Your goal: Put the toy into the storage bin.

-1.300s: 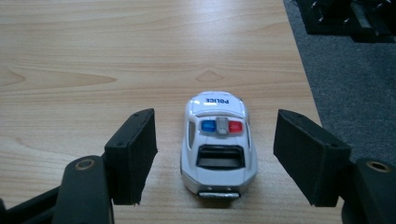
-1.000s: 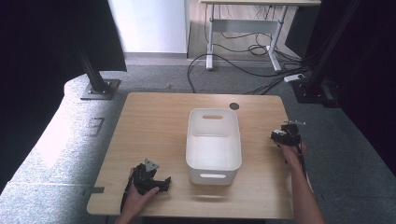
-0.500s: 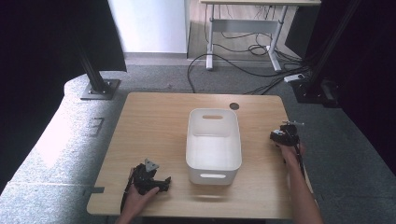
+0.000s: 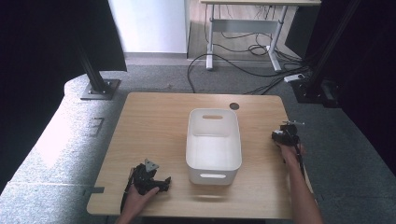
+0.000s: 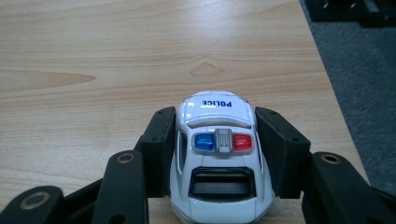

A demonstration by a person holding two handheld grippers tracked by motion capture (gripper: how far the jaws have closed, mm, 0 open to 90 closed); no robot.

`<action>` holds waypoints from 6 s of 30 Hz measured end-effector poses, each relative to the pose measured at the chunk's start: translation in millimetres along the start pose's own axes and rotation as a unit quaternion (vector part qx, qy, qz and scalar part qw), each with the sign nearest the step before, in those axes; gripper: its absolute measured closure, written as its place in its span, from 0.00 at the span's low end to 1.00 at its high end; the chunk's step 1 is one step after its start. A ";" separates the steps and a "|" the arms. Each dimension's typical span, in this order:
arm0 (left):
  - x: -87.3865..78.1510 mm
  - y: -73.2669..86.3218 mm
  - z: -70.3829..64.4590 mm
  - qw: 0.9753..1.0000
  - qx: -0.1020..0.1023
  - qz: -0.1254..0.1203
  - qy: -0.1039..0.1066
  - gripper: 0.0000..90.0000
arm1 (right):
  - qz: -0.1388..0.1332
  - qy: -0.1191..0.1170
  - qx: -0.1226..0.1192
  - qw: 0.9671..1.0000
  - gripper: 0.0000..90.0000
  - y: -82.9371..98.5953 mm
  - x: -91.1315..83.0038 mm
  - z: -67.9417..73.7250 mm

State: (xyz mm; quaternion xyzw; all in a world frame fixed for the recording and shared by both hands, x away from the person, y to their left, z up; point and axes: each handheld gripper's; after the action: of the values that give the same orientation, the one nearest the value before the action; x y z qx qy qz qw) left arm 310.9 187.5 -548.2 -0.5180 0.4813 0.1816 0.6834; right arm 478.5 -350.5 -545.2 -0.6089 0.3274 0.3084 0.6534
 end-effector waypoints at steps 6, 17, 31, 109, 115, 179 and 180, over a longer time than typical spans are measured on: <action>0.0 0.0 0.0 1.000 0.000 0.000 0.000 0.00 | -0.005 -0.012 0.001 1.000 0.56 -0.8 -7.8 -0.3; 0.0 0.0 0.0 1.000 0.000 0.000 0.000 0.00 | -0.005 -0.017 -0.009 1.000 0.56 0.4 -19.0 8.6; 0.0 -0.1 -0.3 1.000 0.002 0.000 0.002 0.00 | -0.007 -0.024 -0.004 1.000 0.56 1.9 -41.3 15.7; 1.0 -1.2 -1.1 1.000 0.005 -0.001 0.004 0.00 | -0.084 -0.100 -0.031 0.991 0.56 13.7 -151.0 75.8; 1.0 -1.2 -1.1 1.000 0.005 -0.001 0.004 0.00 | -0.087 -0.104 -0.038 0.990 0.56 11.2 -155.0 83.3; 0.5 -0.7 -1.8 1.000 0.007 -0.001 0.006 0.00 | -0.103 -0.145 -0.094 0.980 0.56 -18.6 -181.1 172.2; 0.5 -0.7 -1.8 1.000 0.007 -0.001 0.006 0.00 | -0.104 -0.145 -0.095 0.979 0.56 -18.8 -181.0 173.6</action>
State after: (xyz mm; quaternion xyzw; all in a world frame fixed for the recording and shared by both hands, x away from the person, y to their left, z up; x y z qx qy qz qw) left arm 310.8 185.5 -548.3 -0.5143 0.4862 0.1744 0.6846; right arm 394.9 -179.4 -381.0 -0.6480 0.1335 0.3535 0.6613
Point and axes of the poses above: each handheld gripper's, and its own axes: x roughly forward along the jaws, y roughly out of its underside, z roughly to its left, and after that the axes turned 9 degrees about z, right-handed
